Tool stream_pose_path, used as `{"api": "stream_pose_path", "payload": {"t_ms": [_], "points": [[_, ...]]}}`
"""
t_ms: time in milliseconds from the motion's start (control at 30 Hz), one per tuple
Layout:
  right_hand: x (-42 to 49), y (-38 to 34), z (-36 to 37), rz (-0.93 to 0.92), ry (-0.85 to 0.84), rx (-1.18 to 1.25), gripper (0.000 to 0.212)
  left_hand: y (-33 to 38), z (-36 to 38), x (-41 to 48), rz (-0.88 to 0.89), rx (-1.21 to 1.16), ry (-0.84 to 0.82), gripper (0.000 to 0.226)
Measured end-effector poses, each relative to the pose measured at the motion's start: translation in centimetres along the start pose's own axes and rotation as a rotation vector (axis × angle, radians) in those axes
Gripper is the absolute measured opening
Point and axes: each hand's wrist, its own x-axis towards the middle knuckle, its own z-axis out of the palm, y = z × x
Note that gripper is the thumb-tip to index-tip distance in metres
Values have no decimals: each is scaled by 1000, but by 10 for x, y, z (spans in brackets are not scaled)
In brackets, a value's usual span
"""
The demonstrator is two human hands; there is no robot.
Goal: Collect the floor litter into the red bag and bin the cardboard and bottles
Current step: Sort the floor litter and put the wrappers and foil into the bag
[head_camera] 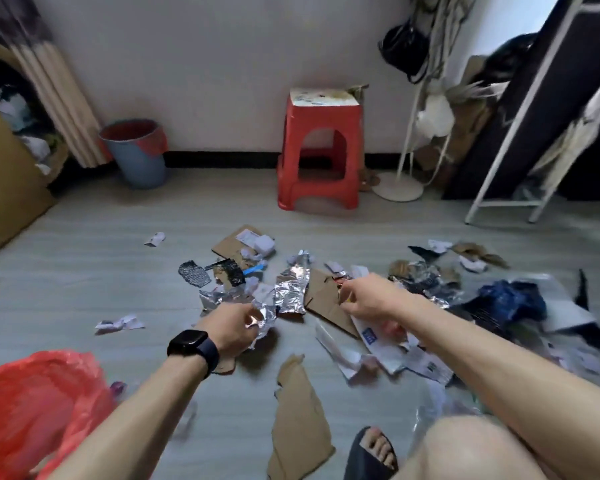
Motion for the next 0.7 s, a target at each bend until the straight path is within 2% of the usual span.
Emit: {"api": "stream_pose_path", "payload": {"t_ms": [200, 333, 467, 700], "points": [[-18, 79, 70, 183, -111, 192, 27, 64, 72, 43, 149, 49, -218, 32], [-17, 120, 130, 326, -197, 254, 27, 81, 116, 76, 162, 87, -326, 35], [-12, 140, 180, 403, -336, 261, 38, 85, 161, 100, 148, 110, -396, 43], [37, 166, 243, 450, -424, 214, 51, 82, 239, 145, 140, 241, -436, 63]]}}
